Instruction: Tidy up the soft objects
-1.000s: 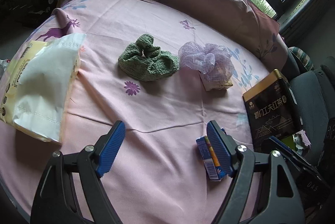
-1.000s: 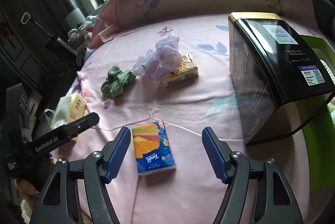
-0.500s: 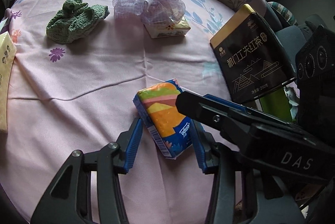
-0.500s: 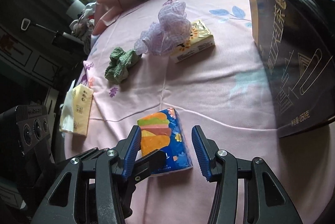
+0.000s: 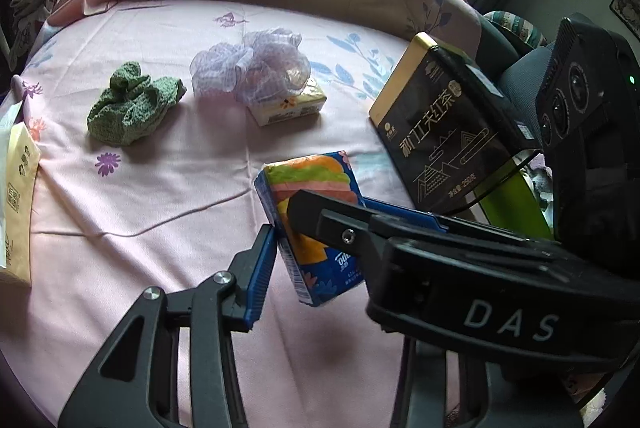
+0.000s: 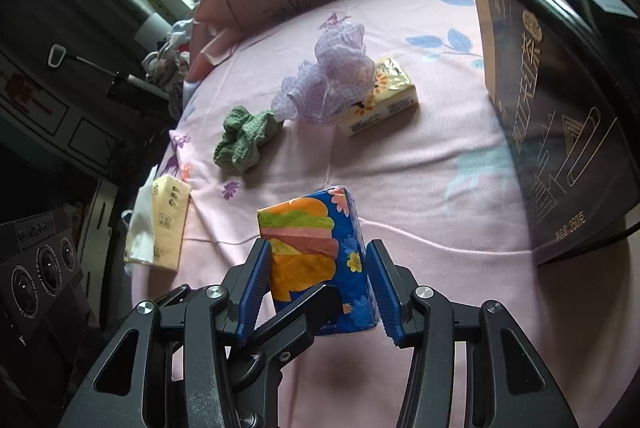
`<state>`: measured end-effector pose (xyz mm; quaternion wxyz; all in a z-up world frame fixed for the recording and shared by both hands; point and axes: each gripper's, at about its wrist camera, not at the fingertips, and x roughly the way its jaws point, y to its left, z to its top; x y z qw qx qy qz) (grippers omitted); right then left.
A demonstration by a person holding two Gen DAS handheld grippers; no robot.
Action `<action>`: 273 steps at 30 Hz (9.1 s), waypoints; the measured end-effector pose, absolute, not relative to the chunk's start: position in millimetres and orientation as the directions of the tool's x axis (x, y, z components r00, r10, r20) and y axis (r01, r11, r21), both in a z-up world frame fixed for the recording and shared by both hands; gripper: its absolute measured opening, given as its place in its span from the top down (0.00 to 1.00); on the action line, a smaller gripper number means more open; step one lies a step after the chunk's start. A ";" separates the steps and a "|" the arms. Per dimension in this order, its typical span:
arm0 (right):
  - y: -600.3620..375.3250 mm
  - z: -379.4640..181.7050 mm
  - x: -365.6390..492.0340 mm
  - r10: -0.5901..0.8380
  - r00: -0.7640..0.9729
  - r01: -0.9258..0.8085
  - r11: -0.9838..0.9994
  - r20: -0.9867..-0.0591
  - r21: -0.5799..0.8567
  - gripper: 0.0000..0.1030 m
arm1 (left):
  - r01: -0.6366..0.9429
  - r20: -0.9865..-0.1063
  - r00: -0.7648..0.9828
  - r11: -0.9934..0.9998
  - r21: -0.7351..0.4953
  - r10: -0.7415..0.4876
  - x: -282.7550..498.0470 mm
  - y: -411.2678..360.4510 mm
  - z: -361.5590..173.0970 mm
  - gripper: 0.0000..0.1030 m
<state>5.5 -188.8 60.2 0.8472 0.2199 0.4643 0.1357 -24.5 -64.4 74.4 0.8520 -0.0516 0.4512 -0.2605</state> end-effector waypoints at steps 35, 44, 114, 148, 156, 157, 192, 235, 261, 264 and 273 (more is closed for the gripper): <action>-205.4 148.1 -54.9 0.314 0.824 -0.130 0.915 -0.471 0.381 0.49 | 0.530 -0.402 0.714 0.818 -0.226 -0.574 -66.9 -82.0 145.4 0.60; -296.6 161.1 -70.0 0.257 0.885 -0.038 0.871 -0.388 0.490 0.49 | 0.640 -0.402 0.664 0.757 -0.130 -0.630 -64.8 -169.8 173.4 0.60; -141.9 106.4 113.9 0.434 0.492 -0.022 0.873 -0.755 0.488 0.19 | -0.164 -0.817 0.533 0.921 -0.354 -0.219 83.1 50.0 50.5 0.25; -154.4 94.5 66.6 0.457 0.513 -0.013 0.850 -0.726 0.526 0.85 | 0.229 -0.639 0.657 0.914 -0.335 -0.399 27.1 -15.0 117.9 0.93; -229.0 142.1 -11.7 0.372 0.698 0.070 0.815 -0.612 0.576 0.85 | 0.462 -0.568 0.632 0.845 -0.270 -0.527 -26.6 -83.9 168.6 0.93; -238.6 145.9 -20.6 0.359 0.713 0.083 0.810 -0.602 0.581 0.85 | 0.485 -0.566 0.624 0.835 -0.261 -0.539 -31.9 -93.4 173.1 0.93; -469.2 118.6 -71.6 0.051 0.865 0.340 0.671 -0.499 0.659 0.85 | 0.792 -0.664 0.399 0.603 -0.098 -0.632 -28.7 -348.4 159.6 0.92; -494.8 87.3 -111.6 -0.140 0.779 0.564 0.585 -0.612 0.584 0.64 | 0.772 -0.765 0.376 0.633 -0.053 -0.523 -32.2 -370.5 131.4 0.59; -455.9 131.0 -121.7 -0.164 0.858 0.448 0.703 -0.487 0.553 0.18 | 0.697 -0.595 0.519 0.707 -0.120 -0.613 -26.4 -254.6 194.4 0.16; -449.3 132.4 -118.0 -0.170 0.854 0.451 0.715 -0.492 0.534 0.18 | 0.658 -0.570 0.555 0.739 -0.144 -0.606 -20.7 -220.9 195.5 0.11; -434.8 140.2 -115.8 -0.109 0.913 0.341 0.734 -0.393 0.588 0.17 | 0.465 -0.532 0.723 0.880 -0.097 -0.441 -1.2 -104.7 168.5 0.08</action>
